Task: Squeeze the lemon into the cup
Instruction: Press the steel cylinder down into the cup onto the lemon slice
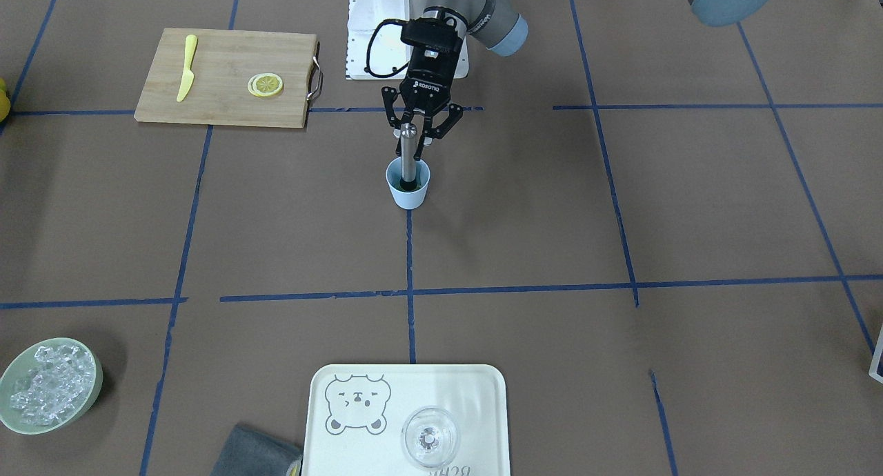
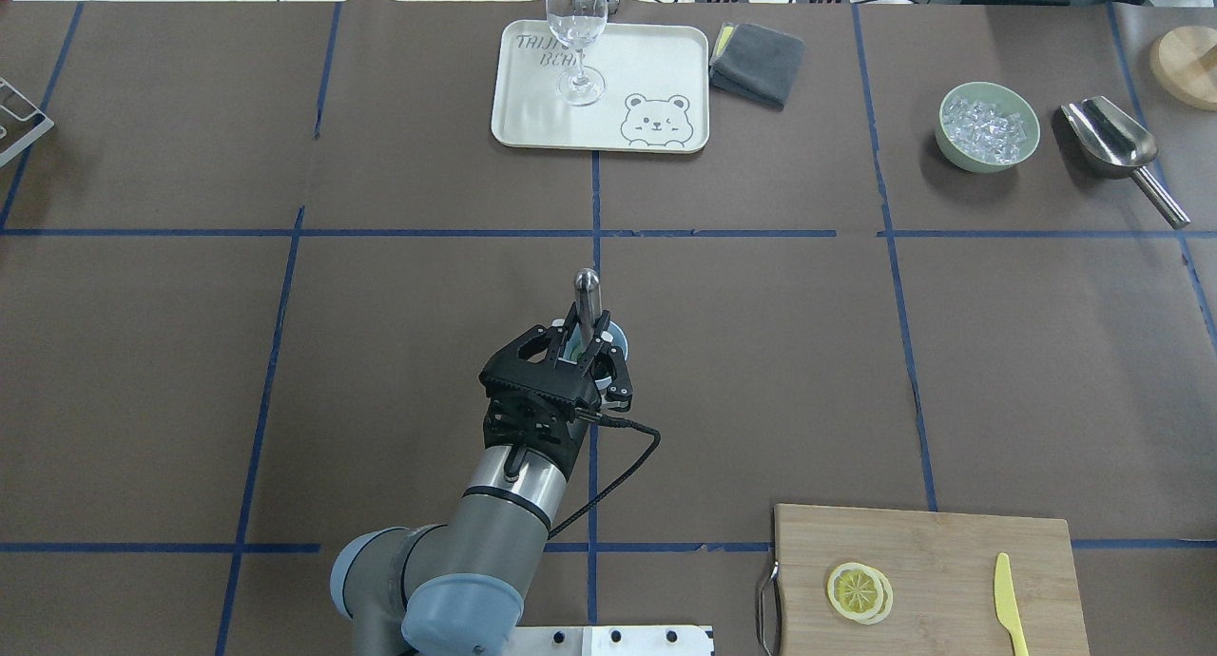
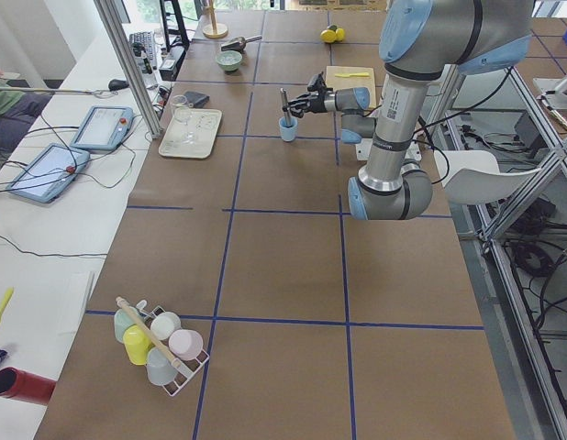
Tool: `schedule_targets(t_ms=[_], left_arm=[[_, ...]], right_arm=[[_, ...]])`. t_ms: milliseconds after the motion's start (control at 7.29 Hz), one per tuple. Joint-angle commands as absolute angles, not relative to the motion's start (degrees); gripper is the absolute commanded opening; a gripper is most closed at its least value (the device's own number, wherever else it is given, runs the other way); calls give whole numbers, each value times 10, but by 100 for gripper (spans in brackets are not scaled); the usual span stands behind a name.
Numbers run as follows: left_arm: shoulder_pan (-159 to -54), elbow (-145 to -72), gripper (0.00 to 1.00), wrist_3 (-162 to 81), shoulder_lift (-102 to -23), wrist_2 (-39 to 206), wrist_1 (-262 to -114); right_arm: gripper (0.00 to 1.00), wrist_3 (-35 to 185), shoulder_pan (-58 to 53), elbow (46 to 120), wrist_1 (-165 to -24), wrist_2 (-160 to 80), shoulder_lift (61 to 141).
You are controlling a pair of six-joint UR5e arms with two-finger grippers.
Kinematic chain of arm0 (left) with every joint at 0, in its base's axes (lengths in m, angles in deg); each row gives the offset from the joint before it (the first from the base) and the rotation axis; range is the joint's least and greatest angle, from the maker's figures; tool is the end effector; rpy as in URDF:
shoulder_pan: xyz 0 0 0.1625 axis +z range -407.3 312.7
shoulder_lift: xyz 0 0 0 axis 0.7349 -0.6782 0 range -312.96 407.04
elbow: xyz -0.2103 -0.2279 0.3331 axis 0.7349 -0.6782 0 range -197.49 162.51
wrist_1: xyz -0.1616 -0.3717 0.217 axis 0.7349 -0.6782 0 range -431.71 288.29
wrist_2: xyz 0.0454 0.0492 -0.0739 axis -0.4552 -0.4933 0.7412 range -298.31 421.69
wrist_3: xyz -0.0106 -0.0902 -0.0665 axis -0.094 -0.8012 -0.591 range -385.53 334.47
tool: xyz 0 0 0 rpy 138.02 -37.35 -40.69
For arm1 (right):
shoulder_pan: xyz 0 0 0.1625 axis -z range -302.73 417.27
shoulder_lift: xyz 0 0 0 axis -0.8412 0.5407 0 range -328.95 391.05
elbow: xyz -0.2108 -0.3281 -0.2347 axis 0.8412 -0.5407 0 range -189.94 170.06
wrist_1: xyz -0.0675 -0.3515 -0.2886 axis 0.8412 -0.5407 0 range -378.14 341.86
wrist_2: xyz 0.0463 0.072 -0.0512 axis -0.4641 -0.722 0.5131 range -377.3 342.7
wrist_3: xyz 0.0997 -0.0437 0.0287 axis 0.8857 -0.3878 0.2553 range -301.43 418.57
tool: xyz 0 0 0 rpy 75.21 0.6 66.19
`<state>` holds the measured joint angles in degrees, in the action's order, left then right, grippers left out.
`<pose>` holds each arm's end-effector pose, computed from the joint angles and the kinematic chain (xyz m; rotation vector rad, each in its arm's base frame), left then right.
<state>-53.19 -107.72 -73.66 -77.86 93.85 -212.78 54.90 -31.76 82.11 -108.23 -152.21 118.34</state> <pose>0.6596 -0.2979 0.1870 1.2536 0.8963 -0.2593 0.0443 -0.5667 0.6520 0.0958 -0.7817 -0.1086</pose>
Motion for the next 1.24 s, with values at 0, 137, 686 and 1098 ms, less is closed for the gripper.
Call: schedule_targets(t_ms=[0, 137, 686, 1098], left_arm=[[-532, -1083, 0, -736, -778, 939, -2128], [-532, -1098, 0, -734, -777, 941, -2131], [-535, -1150, 0, -606, -770, 958, -2243], [-591, -1223, 0, -544, -726, 1079, -2272]], right_arm=[[100, 549, -318, 822, -1082, -1522, 1183], [100, 549, -318, 822, -1082, -1522, 1182], [100, 549, -318, 825, -1082, -1522, 1181], [100, 550, -318, 826, -1082, -1523, 1181]])
